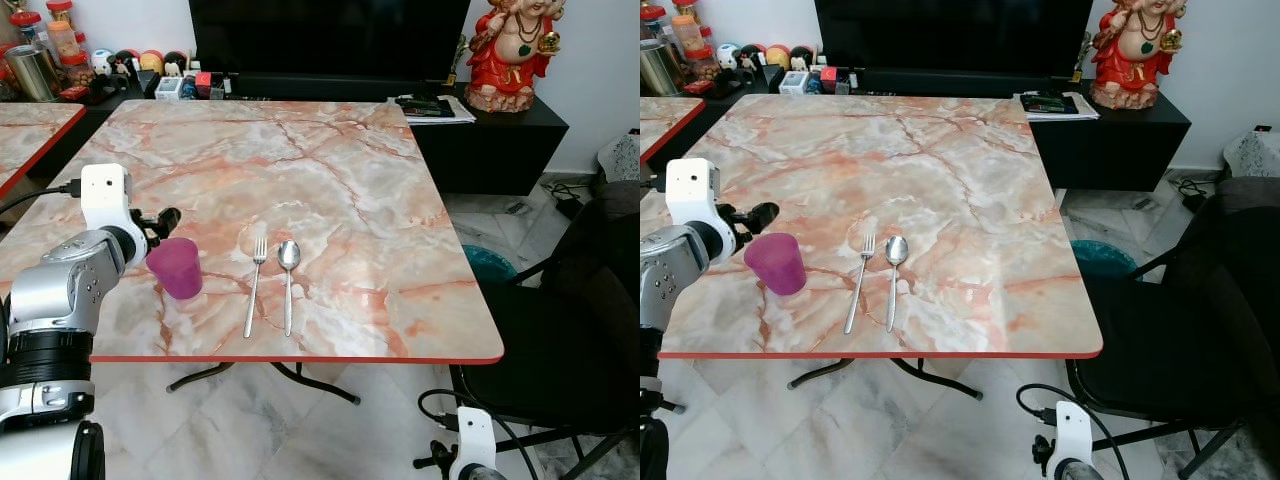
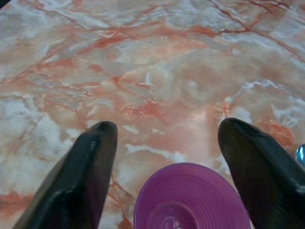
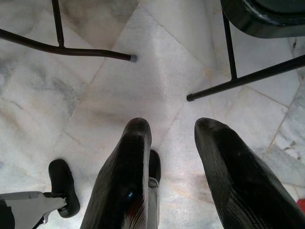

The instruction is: Setting the table

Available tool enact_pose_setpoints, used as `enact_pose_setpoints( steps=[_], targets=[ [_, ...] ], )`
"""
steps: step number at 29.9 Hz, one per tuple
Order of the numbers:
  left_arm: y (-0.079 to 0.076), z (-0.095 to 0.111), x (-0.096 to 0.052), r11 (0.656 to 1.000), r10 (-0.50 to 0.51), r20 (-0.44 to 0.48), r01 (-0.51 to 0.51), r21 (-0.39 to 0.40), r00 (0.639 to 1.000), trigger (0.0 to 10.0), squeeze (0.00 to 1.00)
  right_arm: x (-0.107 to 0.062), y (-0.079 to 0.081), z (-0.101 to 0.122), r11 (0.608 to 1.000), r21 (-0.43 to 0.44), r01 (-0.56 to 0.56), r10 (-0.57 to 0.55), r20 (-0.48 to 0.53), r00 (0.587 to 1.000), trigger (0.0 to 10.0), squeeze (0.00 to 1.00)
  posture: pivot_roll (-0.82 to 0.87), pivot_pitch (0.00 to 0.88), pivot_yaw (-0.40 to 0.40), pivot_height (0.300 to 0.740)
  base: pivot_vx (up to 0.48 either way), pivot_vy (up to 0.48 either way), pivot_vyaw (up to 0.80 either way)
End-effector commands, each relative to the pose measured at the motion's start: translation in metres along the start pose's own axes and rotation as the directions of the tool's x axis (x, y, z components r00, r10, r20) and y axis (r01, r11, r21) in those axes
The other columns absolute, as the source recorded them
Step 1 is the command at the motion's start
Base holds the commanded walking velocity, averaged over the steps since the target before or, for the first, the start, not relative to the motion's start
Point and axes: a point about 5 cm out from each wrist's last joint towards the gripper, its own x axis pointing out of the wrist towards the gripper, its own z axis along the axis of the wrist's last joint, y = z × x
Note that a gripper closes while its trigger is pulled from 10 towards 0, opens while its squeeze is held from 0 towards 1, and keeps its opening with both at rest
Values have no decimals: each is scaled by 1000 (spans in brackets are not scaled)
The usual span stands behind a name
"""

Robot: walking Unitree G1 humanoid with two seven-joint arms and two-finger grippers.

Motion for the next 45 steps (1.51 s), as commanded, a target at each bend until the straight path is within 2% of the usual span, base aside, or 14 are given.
enact_pose_setpoints(
  steps=[1, 2, 3, 14, 20, 24, 27, 34, 36, 37, 38, 41, 42, 45],
  targets=[
    [1, -5, 1, 1000, 8, -29, -8, 8, 1000, 10000, 1000, 0, 0, -4, 1000, 15, 8, -7, -12, 1000, 10000, 0, 49, 9, -21, 740, 0, 0, 0],
    [0, -7, 2, 1000, 12, -38, -12, 4, 999, 10000, 627, 0, 0, -4, 1000, 12, 6, -6, -15, 1000, 10000, 0, 49, 9, -20, 740, 0, 0, 0],
    [1, -8, 3, 1000, 23, -48, -23, 9, 999, 10000, 0, 0, 0, -4, 1000, 12, 6, -6, -16, 1000, 10000, 0, 48, 7, -20, 740, 0, 0, 0],
    [7, -22, 5, 995, 89, -113, -83, 55, 990, 10000, 0, 0, 0, -3, 1000, 21, 14, -14, -9, 1000, 10000, 0, 46, 18, -22, 740, 0, 0, 0],
    [9, -28, 6, 994, 106, -130, -103, 33, 986, 10000, 0, 0, -1, -3, 1000, 20, 17, -16, -9, 1000, 10000, 0, 46, 26, -24, 740, 0, 0, 0],
    [10, -32, 6, 991, 127, -148, -121, 50, 981, 10000, 0, 0, -1, -2, 1000, 22, 19, -19, -7, 1000, 10000, 0, 47, 28, -24, 740, 0, 0, 0],
    [10, -36, 7, 992, 127, -157, -124, 27, 979, 10000, 0, 0, -1, -2, 1000, 25, 19, -19, -5, 1000, 10000, 0, 43, 30, -26, 740, 0, 0, 0],
    [12, -41, 8, 990, 137, -168, -133, 34, 976, 9843, 0, 0, -1, -1, 1000, 24, 18, -18, -3, 1000, 10000, 0, 41, 32, -29, 740, 0, 0, 0],
    [13, -42, 7, 990, 138, -172, -134, 35, 975, 8431, 0, 0, -1, -1, 1000, 23, 19, -19, -2, 1000, 10000, 0, 43, 34, -29, 740, 0, 0, 0],
    [13, -43, 7, 990, 138, -173, -134, 36, 975, 8431, 0, 0, -1, -1, 1000, 22, 19, -19, -2, 1000, 10000, 0, 43, 34, -29, 740, 0, 0, 0],
    [13, -43, 7, 990, 138, -174, -134, 36, 975, 1608, 0, 0, -2, -1, 1000, 22, 19, -19, -3, 1000, 10000, 0, 43, 34, -29, 740, 0, 0, 0],
    [13, -43, 7, 990, 140, -173, -135, 35, 975, 1608, 0, 0, -2, -1, 1000, 22, 19, -19, -3, 1000, 10000, 0, 43, 34, -29, 740, 0, 0, 0],
    [13, -44, 8, 990, 144, -175, -140, 32, 974, 0, 0, 0, -1, -1, 1000, 21, 18, -18, -4, 1000, 10000, 0, 44, 37, -30, 740, 0, 0, 0],
    [14, -44, 8, 989, 148, -176, -144, 30, 973, 0, 0, 0, -1, -1, 1000, 21, 18, -18, -3, 1000, 10000, 0, 43, 38, -29, 740, 0, 0, 0]
  ],
)
